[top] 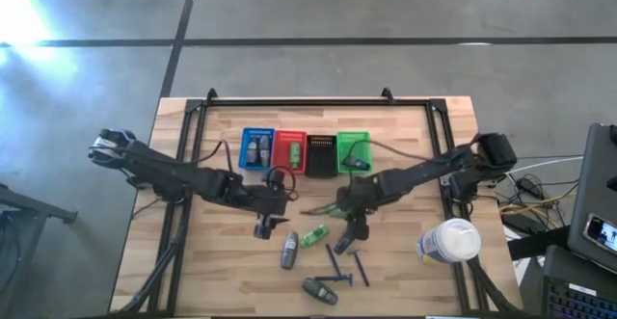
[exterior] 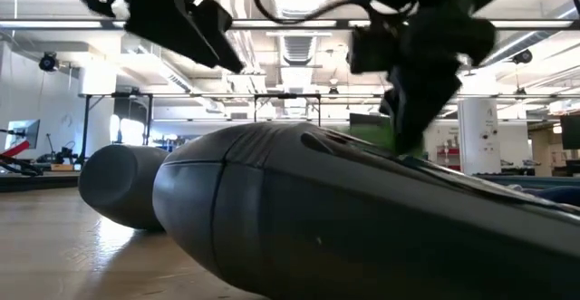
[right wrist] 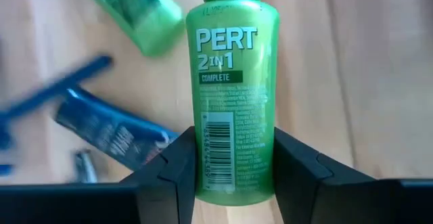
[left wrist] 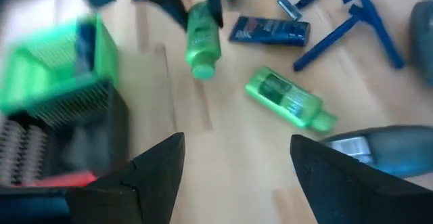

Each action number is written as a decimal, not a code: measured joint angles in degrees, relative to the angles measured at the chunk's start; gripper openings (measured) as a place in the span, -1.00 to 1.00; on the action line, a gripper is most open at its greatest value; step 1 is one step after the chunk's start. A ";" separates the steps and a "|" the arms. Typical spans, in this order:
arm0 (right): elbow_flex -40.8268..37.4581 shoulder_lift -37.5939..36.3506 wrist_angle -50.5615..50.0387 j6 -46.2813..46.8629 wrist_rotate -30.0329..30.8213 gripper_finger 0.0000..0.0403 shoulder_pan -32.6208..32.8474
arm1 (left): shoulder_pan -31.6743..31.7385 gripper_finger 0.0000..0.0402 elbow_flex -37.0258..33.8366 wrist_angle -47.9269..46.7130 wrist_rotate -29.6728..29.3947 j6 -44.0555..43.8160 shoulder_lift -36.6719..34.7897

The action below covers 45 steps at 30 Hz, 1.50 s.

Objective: Pick & Place Travel size toiletries
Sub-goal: Put the right shampoo into the red basket

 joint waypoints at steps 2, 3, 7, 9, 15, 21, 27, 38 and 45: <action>0.42 -1.78 -0.87 0.19 -2.45 -0.32 -1.24 | 0.00 0.36 -1.69 5.20 -2.57 5.89 0.00; 0.85 -2.83 -0.89 0.37 -3.98 -0.32 -1.87 | -0.02 0.36 -2.51 7.80 -4.04 8.95 0.00; 2.67 -5.89 -0.35 0.98 -9.24 -0.27 -4.14 | 0.27 0.36 -5.02 20.05 -8.28 20.12 0.28; 3.77 -5.89 -0.67 0.83 -10.53 -0.26 -4.99 | 0.79 0.36 -5.26 25.67 -8.38 24.35 1.26; 8.74 -4.11 -0.47 -1.57 -15.06 -0.29 -7.48 | 1.40 0.36 -2.24 28.63 -8.22 32.44 7.24; 12.92 -2.25 -1.87 -3.43 -18.01 -0.27 -9.01 | 1.64 0.35 1.35 28.70 -9.01 35.47 11.32; 15.18 -2.05 -4.49 -5.73 -18.30 -0.27 -8.97 | 1.79 0.10 2.67 28.00 -11.06 35.51 11.65; 15.56 -2.16 -4.82 -6.81 -18.95 -0.18 -11.04 | 1.31 -0.45 2.76 24.53 -12.37 37.68 9.79; 18.49 -2.76 -9.24 -7.53 -14.60 0.21 -11.67 | 1.17 -0.45 2.63 14.28 -22.62 21.23 8.07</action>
